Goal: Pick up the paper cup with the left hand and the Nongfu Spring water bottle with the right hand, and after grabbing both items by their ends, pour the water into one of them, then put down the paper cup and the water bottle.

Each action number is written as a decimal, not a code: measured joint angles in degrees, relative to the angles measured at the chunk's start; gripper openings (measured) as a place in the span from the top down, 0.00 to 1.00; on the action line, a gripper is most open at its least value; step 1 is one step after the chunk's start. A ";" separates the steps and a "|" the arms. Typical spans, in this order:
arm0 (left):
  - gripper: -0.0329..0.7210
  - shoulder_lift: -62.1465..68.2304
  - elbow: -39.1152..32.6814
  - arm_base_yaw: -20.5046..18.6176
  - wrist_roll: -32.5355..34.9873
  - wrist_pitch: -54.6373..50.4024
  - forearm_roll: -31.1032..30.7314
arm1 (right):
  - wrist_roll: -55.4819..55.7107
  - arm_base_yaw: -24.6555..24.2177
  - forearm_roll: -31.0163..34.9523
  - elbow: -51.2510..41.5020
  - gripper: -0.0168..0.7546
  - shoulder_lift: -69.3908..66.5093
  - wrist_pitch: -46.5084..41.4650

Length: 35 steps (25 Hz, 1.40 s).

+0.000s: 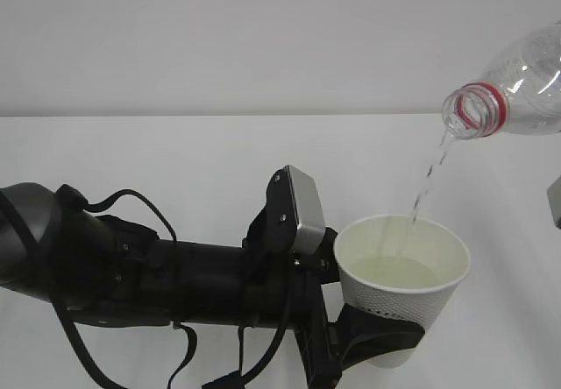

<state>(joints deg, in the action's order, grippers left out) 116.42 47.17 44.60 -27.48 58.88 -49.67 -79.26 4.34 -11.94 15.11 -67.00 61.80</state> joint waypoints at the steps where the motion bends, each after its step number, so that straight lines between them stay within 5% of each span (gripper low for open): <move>1: 0.24 0.00 0.00 0.00 0.00 0.00 0.00 | 0.00 0.00 0.00 0.00 0.48 0.00 0.00; 35: 0.24 0.00 0.00 0.00 0.00 0.11 0.44 | 0.97 0.00 0.91 0.00 0.48 0.00 0.00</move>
<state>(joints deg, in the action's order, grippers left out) 116.42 47.17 44.60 -27.48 58.98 -49.22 -78.29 4.34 -11.03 15.11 -67.00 61.80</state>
